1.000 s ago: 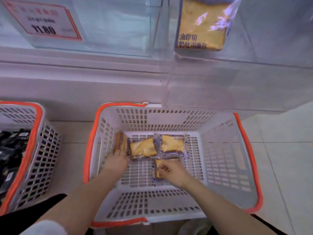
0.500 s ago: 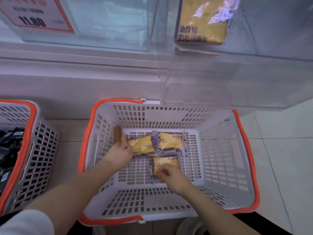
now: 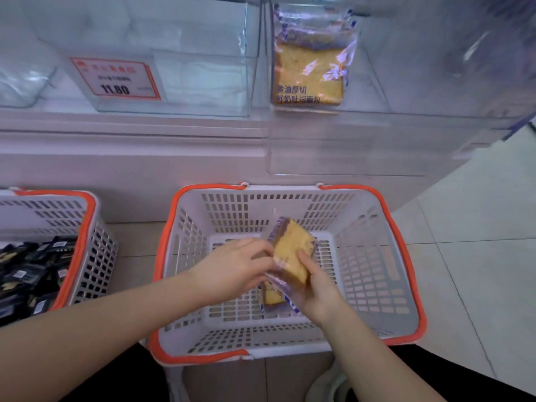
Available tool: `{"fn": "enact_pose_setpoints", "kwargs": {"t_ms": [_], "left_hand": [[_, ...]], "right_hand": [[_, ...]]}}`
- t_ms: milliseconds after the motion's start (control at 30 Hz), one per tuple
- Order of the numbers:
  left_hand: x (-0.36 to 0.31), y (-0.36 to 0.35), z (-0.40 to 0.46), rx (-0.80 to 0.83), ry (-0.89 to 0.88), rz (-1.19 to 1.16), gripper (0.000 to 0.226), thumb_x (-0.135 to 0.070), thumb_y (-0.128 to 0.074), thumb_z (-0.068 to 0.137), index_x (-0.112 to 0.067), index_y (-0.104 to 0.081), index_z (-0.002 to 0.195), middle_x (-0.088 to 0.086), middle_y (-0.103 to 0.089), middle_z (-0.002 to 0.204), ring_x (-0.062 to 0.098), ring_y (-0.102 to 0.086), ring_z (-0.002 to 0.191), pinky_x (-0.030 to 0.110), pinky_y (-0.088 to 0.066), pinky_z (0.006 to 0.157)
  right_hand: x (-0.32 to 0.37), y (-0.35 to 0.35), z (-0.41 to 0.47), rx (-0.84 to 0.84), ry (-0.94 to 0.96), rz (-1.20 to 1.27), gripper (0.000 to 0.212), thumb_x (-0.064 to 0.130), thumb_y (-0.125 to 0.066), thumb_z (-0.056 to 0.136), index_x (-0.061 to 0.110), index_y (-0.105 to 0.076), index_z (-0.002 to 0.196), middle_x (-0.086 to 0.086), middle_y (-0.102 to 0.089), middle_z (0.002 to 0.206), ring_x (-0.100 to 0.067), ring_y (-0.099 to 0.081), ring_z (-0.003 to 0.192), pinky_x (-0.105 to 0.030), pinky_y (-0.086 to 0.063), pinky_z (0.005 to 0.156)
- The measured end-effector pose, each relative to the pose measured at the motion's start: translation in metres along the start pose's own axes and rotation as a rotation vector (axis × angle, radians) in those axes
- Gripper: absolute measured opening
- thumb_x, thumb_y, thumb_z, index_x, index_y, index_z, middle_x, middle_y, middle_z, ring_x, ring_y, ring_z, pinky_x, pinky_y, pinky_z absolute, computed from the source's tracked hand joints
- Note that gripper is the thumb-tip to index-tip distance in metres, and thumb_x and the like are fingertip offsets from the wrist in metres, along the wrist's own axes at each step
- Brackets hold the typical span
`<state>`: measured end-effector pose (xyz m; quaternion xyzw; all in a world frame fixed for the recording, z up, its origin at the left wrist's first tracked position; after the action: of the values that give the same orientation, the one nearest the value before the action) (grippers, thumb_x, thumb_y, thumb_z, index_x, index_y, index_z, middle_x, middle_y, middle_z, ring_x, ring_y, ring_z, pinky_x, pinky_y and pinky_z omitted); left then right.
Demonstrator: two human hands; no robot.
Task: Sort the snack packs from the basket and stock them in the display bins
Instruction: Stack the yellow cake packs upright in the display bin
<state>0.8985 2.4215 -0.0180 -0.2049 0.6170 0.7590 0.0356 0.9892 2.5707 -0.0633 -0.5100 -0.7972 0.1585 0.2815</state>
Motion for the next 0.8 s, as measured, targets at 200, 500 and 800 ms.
{"fn": "enact_pose_setpoints", "kwargs": {"t_ms": [200, 500, 800], "left_hand": [[-0.005, 0.002, -0.003, -0.053, 0.690, -0.512, 0.043, -0.034, -0.053, 0.091, -0.017, -0.044, 0.130, -0.004, -0.051, 0.127, 0.006, -0.051, 0.107, 0.019, -0.039, 0.090], [-0.015, 0.064, 0.016, -0.462, 0.699, -0.798, 0.044, -0.016, -0.069, 0.081, -0.019, -0.048, 0.118, -0.002, -0.057, 0.110, 0.012, -0.055, 0.102, 0.024, -0.046, 0.086], [-0.048, 0.112, 0.020, -0.294, 0.439, -0.950, 0.015, -0.002, -0.063, 0.082, -0.016, -0.061, 0.087, 0.006, -0.068, 0.080, 0.008, -0.061, 0.070, 0.023, -0.051, 0.070]], "right_hand": [[0.014, -0.008, -0.023, 0.200, 0.257, 0.004, 0.051, 0.019, -0.052, 0.086, 0.011, -0.045, 0.136, -0.019, -0.054, 0.133, -0.036, -0.049, 0.124, -0.051, -0.037, 0.104], [0.032, -0.030, -0.078, 0.107, 0.756, -1.178, 0.029, 0.004, -0.071, 0.077, 0.024, -0.067, 0.097, 0.003, -0.070, 0.097, -0.014, -0.065, 0.092, -0.034, -0.053, 0.085], [0.071, -0.074, -0.135, 0.109, 1.017, -1.644, 0.035, 0.018, -0.078, 0.071, 0.022, -0.062, 0.102, 0.006, -0.063, 0.094, -0.015, -0.060, 0.092, -0.035, -0.048, 0.084]]}}
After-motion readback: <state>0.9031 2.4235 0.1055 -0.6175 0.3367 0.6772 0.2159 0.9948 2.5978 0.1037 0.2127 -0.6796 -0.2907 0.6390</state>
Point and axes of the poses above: each hand's wrist, its own z-axis towards the middle knuckle, its own y-axis out of the back of the hand, x = y × z, the point moved 1 cm from there along z, towards the middle knuckle
